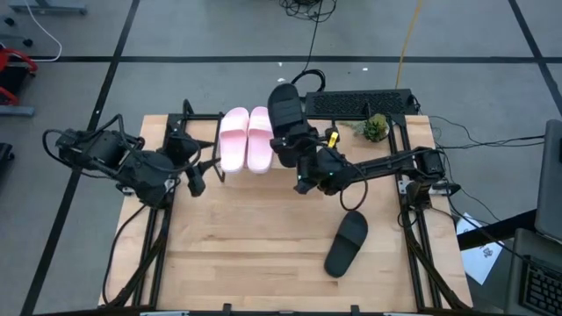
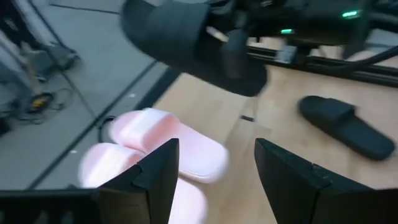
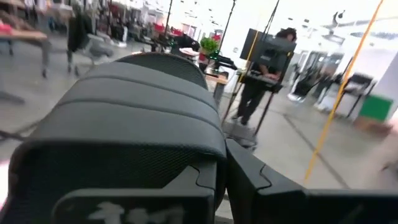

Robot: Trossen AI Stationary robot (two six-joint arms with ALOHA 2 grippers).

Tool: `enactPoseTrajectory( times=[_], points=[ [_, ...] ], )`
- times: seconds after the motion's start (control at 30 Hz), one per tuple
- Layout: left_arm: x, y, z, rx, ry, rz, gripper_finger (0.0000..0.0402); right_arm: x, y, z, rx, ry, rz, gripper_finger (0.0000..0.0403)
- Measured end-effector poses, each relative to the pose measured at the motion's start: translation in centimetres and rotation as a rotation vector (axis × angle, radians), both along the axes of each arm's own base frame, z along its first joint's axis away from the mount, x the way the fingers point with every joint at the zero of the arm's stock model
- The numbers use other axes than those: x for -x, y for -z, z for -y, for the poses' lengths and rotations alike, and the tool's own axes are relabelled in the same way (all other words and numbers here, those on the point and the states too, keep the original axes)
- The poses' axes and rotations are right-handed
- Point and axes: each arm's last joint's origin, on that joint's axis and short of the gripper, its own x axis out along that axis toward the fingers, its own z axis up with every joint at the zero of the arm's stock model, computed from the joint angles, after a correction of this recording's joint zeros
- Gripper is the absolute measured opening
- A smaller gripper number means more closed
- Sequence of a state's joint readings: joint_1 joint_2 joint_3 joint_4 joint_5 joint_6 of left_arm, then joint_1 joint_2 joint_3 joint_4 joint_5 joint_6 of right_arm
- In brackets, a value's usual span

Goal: Pick and place slides into the shelf
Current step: Put the left black slides on the shelf

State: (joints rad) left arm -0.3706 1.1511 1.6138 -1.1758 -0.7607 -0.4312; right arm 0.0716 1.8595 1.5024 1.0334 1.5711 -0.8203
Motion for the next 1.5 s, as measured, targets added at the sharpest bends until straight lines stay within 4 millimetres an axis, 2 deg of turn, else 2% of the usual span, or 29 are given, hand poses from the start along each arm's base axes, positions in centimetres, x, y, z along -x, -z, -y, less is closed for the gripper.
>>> enactPoseTrajectory(
  times=[0.23,0.33,0.5,0.73,0.97,1.13,1.37,1.5],
  points=[
    [-1.6,0.2,-2.1,-0.065,-0.115,-0.030,0.0212,0.1,-0.1,-0.1,-0.015,-0.003,0.204,0.0008],
    [-3.1,0.5,-2.9,-0.030,-0.109,-0.037,0.0212,0.1,-0.1,-0.1,-0.020,-0.003,0.280,0.0008],
    [-6.0,1.4,-3.9,0.006,-0.052,-0.067,0.0212,0.1,-0.1,0.1,-0.020,0.003,0.292,0.0008],
    [-9.4,2.1,-5.8,0.014,-0.039,-0.033,0.0211,0.6,-1.3,0.2,-0.025,0.005,0.367,0.0008],
    [-10.6,1.7,-7.3,0.050,-0.017,0.062,0.0212,2.4,-4.0,0.4,-0.018,-0.026,0.496,0.0008],
    [-11.2,1.4,-7.5,0.076,0.034,0.113,0.0212,3.3,-5.3,0.6,0.008,-0.071,0.531,0.0008],
    [-11.6,0.8,-7.5,0.076,0.042,0.194,0.0212,3.1,-5.2,1.1,0.020,-0.071,0.491,0.0008],
    [-11.8,0.5,-7.4,0.141,0.067,0.250,0.0212,3.0,-5.0,1.3,0.019,-0.069,0.479,0.0008]
  ],
)
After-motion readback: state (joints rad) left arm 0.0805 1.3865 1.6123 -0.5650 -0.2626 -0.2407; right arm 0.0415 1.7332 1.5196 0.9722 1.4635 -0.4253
